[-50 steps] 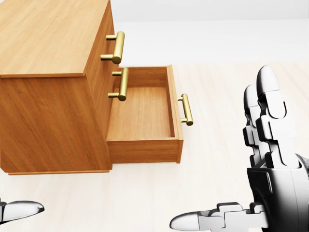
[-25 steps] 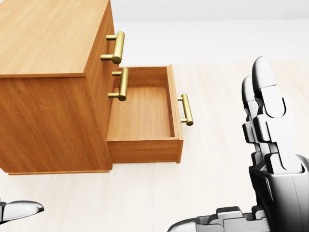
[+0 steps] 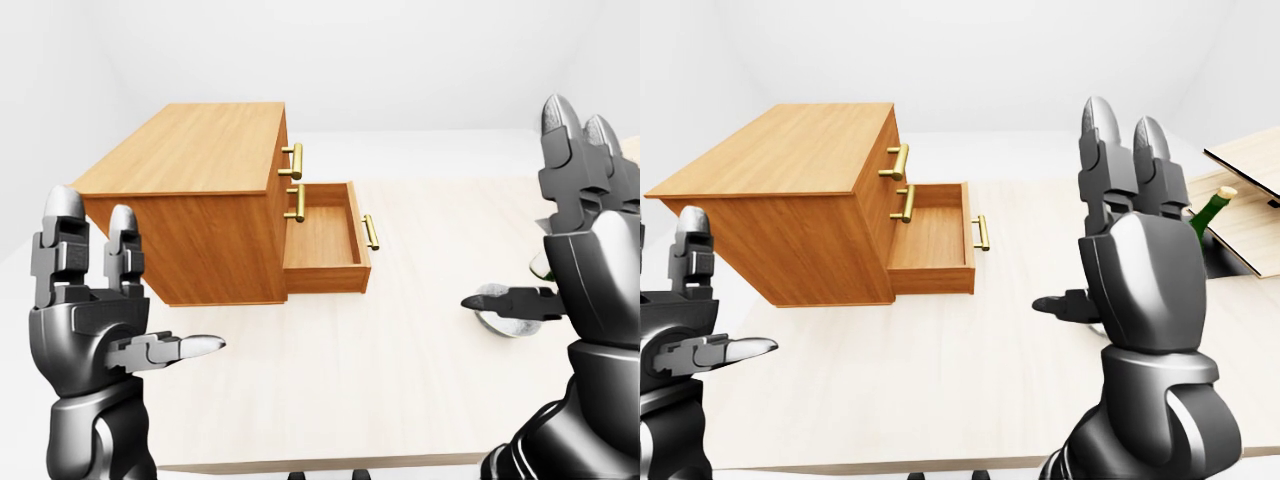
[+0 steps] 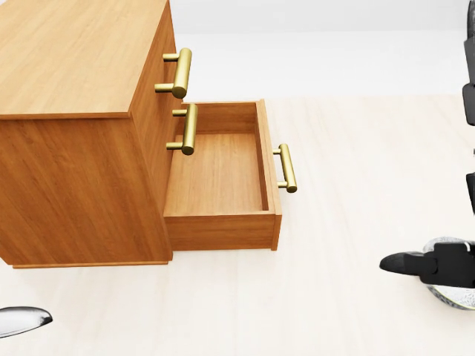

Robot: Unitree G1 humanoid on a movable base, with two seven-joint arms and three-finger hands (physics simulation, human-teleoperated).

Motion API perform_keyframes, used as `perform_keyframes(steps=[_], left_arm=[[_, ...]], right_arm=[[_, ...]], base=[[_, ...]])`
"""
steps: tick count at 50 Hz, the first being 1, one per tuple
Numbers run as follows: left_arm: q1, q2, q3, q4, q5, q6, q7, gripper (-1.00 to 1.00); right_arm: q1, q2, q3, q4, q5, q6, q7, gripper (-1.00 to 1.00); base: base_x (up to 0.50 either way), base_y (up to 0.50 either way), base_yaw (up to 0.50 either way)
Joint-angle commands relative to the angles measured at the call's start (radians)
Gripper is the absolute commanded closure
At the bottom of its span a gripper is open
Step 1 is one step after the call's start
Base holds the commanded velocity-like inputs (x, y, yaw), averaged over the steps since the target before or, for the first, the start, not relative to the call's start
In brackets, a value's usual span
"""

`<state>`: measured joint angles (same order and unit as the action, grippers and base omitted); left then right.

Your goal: Put the bowl on top of the cabinet.

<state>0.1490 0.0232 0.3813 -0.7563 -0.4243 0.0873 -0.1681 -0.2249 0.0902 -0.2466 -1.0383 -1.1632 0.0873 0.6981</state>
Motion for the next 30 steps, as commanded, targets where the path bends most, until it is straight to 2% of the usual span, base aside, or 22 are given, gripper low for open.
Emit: perform_keyframes(steps=[1,8,13,20,23,30], left_arm=[[-0.003,0.002,0.008,-0.013,-0.007,0.000,0.007,-1.00],[-0.004,0.003,0.007,-0.010,-0.004,0.000,0.008,-1.00],[-0.011,0.006,0.016,-0.007,-0.012,0.000,0.011,-1.00],[-0.016,0.009,0.009,0.008,-0.007,0.000,0.015,-1.00],[-0.011,0.008,0.011,-0.002,-0.008,0.000,0.014,-1.00],[-0.005,0.005,0.013,-0.010,-0.009,0.000,0.012,-1.00]], right_arm=[[-0.045,-0.121,-0.097,-0.009,-0.211,0.000,0.000,-1.00],[0.006,-0.158,-0.186,-0.009,-0.169,0.000,0.000,-1.00],[0.126,-0.140,-0.251,-0.009,-0.027,0.000,0.000,-1.00],[0.249,-0.164,-0.301,-0.009,0.060,0.000,0.000,-1.00],[0.356,-0.136,-0.306,-0.009,0.122,0.000,0.000,-1.00],[0.422,-0.122,-0.352,-0.009,0.187,0.000,0.000,-1.00]], base=[[0.00,0.00,0.00],[0.00,0.00,0.00],[0.00,0.00,0.00],[0.00,0.00,0.00],[0.00,0.00,0.00],[0.00,0.00,0.00]])
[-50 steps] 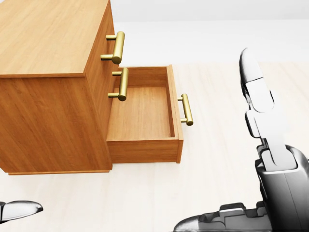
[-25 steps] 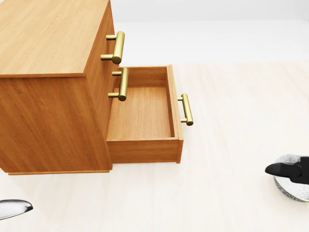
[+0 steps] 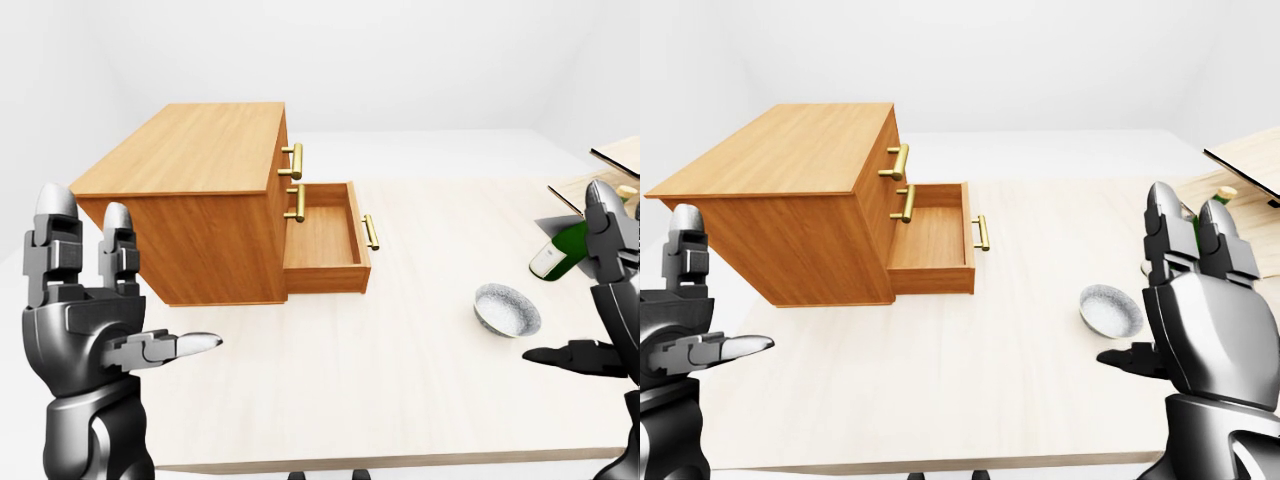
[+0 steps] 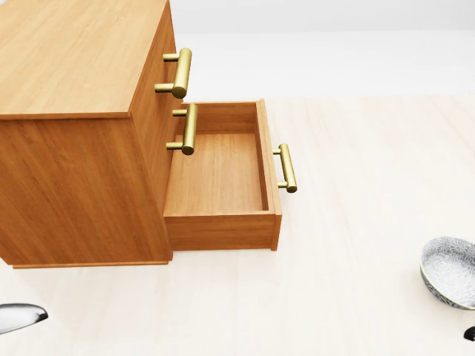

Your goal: Put the bowl on top of the cabinet.

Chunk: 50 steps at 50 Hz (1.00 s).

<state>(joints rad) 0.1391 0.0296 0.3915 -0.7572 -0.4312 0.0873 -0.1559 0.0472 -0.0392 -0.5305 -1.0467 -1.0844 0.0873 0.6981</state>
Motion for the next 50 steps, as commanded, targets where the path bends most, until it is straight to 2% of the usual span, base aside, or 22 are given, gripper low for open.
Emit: perform_keyframes(steps=[1,6,10,18,26,30,36,50], left_arm=[[0.003,-0.002,0.004,-0.008,0.000,0.000,0.002,-1.00],[-0.008,0.003,0.004,0.007,0.001,0.000,0.007,-1.00],[-0.011,0.008,0.012,0.003,-0.008,0.000,0.012,-1.00],[0.001,-0.001,-0.002,0.001,0.007,0.000,0.002,-1.00],[-0.004,0.002,-0.002,0.011,0.011,0.000,0.004,-1.00],[-0.012,0.003,-0.013,0.033,0.022,0.000,0.008,-1.00],[-0.004,0.001,-0.016,0.025,0.021,0.000,0.004,-1.00],[0.002,-0.005,-0.032,0.036,0.039,0.000,0.001,-1.00]], right_arm=[[0.154,0.003,-0.069,-0.001,0.112,0.000,0.000,-1.00],[0.168,0.006,-0.074,0.021,0.136,0.000,0.000,-1.00],[0.229,0.060,-0.059,0.065,0.176,0.000,0.000,-1.00],[0.273,0.096,-0.093,0.160,0.254,0.000,0.000,-1.00],[0.249,0.065,-0.073,0.224,0.234,0.000,0.000,-1.00],[0.229,0.048,-0.034,0.289,0.228,0.000,0.000,-1.00],[0.244,0.030,-0.021,0.350,0.248,0.000,0.000,-1.00],[0.257,0.017,-0.110,0.379,0.289,0.000,0.000,-1.00]], base=[[0.00,0.00,0.00],[0.00,0.00,0.00],[0.00,0.00,0.00],[0.00,0.00,0.00],[0.00,0.00,0.00],[0.00,0.00,0.00],[0.00,0.00,0.00],[0.00,0.00,0.00]])
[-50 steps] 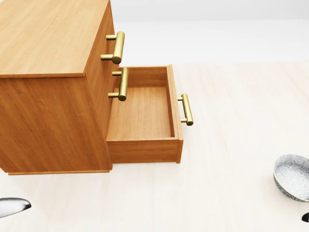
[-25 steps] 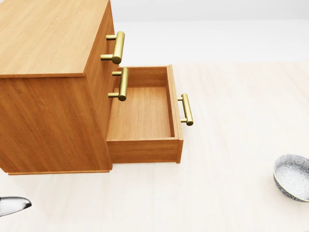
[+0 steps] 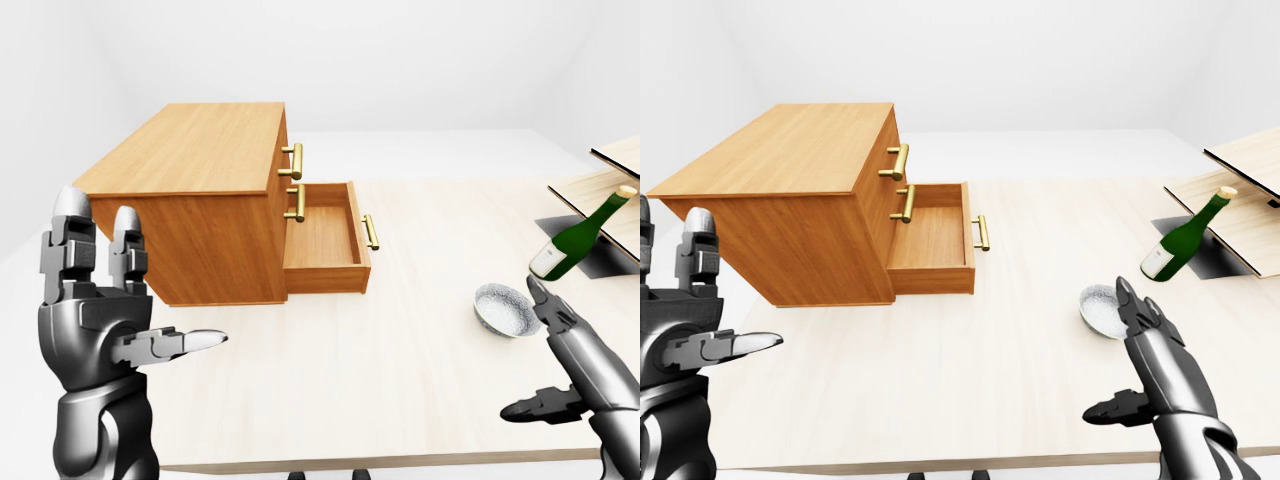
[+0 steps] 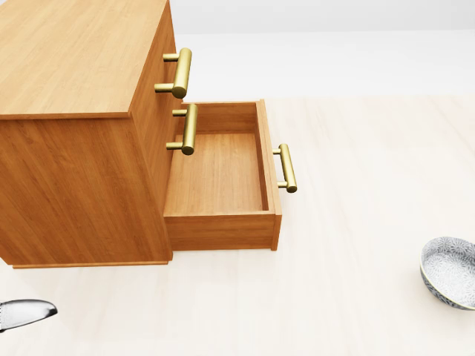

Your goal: Put the bowl on top of the cabinet.

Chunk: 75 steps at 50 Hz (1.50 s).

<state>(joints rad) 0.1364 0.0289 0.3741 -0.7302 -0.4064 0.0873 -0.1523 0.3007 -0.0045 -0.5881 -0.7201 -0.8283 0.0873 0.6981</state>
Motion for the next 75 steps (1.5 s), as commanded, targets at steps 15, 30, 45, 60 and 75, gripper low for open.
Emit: perform_keyframes(steps=[15,30,45,60,75], left_arm=[[0.008,-0.006,-0.011,0.005,0.013,0.000,-0.005,-1.00],[-0.007,0.003,-0.006,0.019,0.009,0.000,0.004,-1.00],[-0.008,0.007,-0.003,0.022,0.009,0.000,0.007,-1.00],[-0.012,0.007,-0.003,0.025,0.010,0.000,0.009,-1.00],[-0.007,0.005,-0.010,0.033,0.017,0.000,0.007,-1.00]], right_arm=[[0.016,-0.010,-0.125,0.060,0.030,0.000,0.000,-1.00],[-0.086,-0.180,-0.111,0.378,0.050,0.000,0.000,-1.00],[-0.085,-0.158,-0.054,0.240,-0.072,0.000,0.000,-1.00],[-0.132,-0.210,-0.044,0.322,-0.064,0.000,0.000,-1.00],[-0.155,-0.263,-0.031,0.421,0.005,0.000,0.000,-1.00]], base=[[0.00,0.00,0.00],[0.00,0.00,0.00],[0.00,0.00,0.00],[0.00,0.00,0.00],[0.00,0.00,0.00]])
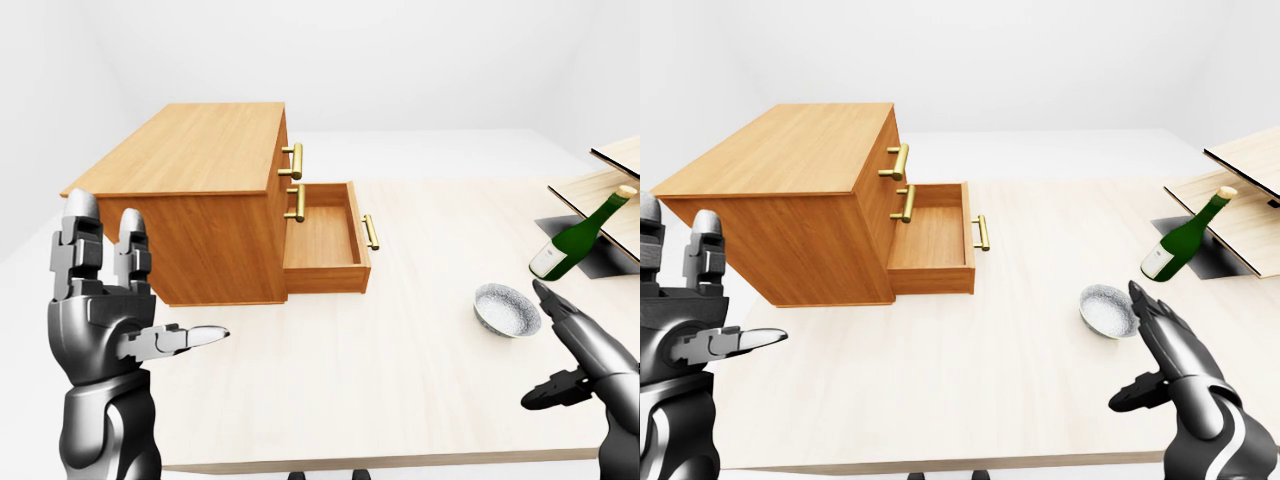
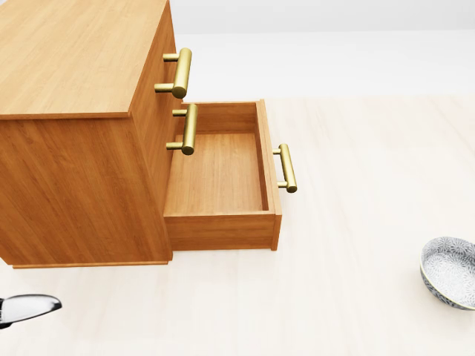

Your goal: Put the bowl on top of the cabinet.

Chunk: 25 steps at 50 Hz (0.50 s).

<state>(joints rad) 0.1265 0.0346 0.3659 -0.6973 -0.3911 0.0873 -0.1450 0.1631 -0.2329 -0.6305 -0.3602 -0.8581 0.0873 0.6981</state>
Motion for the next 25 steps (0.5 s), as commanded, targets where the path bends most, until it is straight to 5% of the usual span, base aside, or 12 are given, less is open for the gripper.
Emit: perform_keyframes(steps=[1,25], left_arm=[[0.003,-0.001,-0.004,0.001,0.004,0.000,-0.001,-1.00],[0.000,-0.002,-0.006,0.006,0.009,0.000,0.001,-1.00]], right_arm=[[-0.019,-0.039,0.014,0.063,0.034,0.000,0.000,-1.00],[-0.060,-0.089,0.063,0.199,0.071,0.000,0.000,-1.00]], base=[[0.00,0.00,0.00],[0.00,0.00,0.00]])
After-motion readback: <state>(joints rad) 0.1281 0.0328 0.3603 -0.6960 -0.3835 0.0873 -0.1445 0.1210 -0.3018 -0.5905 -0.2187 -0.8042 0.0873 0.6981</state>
